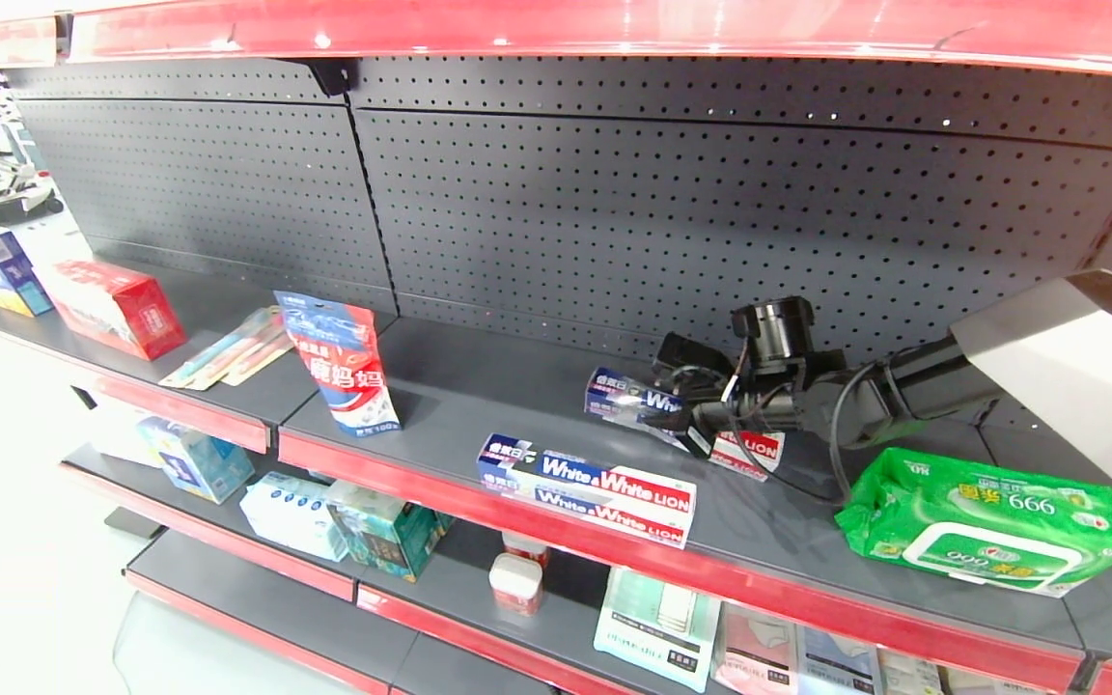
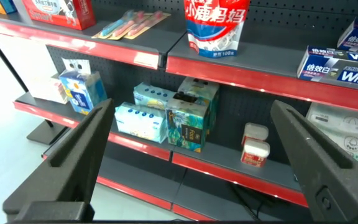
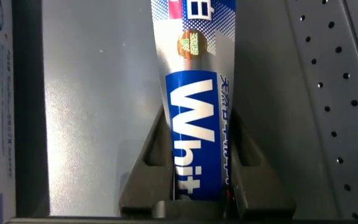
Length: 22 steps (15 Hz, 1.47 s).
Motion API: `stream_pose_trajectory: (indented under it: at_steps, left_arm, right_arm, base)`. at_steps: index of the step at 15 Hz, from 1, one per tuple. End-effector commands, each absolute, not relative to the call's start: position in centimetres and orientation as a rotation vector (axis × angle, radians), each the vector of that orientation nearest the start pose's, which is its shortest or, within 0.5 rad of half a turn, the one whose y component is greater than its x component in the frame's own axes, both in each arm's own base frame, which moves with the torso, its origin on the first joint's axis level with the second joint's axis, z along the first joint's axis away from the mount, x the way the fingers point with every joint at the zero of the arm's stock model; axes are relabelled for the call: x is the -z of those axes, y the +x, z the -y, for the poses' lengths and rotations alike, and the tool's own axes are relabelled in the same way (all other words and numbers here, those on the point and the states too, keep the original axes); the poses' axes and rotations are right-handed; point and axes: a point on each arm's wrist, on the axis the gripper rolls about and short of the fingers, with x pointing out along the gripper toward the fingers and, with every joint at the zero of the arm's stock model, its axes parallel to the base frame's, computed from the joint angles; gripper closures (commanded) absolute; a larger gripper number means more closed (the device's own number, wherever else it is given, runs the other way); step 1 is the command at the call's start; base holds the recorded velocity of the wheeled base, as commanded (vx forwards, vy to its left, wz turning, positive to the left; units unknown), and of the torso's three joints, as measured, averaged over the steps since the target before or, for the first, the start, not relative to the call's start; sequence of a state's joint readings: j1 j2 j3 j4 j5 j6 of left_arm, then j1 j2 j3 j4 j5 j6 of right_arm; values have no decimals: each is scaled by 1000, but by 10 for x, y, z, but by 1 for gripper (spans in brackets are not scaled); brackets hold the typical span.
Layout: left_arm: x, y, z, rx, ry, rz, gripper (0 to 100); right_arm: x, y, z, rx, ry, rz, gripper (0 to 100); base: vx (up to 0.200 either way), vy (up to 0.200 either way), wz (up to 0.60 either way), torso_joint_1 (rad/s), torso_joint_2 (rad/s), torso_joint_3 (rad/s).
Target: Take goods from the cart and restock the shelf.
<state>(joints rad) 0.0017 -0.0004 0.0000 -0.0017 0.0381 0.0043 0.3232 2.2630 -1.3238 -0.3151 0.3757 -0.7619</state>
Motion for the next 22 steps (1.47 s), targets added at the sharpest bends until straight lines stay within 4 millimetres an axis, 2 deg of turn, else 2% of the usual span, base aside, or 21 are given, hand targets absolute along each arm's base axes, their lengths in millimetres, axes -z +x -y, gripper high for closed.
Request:
stream_pose_trajectory:
  at_steps: [1,2,7,13,18,22]
  left_arm:
    - [-76,-23,-1,-40,5,1,0]
    - [-76,-23,-1,-40,5,1,0]
    - [-76,-23,-1,-41,5,1,0]
    - [-76,-23,-1,-41,5,1,0]
    - [-76,-23,-1,-40,5,1,0]
    - [-76,-23,-1,-40,5,1,0]
  right_arm:
    - [-74,412,-146,-884,-691,-349,100]
    - [-74,412,-147,-885,-692,-349,0]
    - [-74,414,-145,-872,-680,-353,0]
    - [-100,411,-130,-753,-522,-393,0]
    - [-109,404,-105,-671,-436,-440,0]
    - [-120,398,-100,-589,-330,-482,0]
  base:
    - [0,0,0,0,0,0]
    - [0,0,0,0,0,0]
    - [0,0,0,0,0,0]
    - [0,0,0,0,0,0]
    - [0,0,0,0,0,0]
    - [0,0,0,0,0,0]
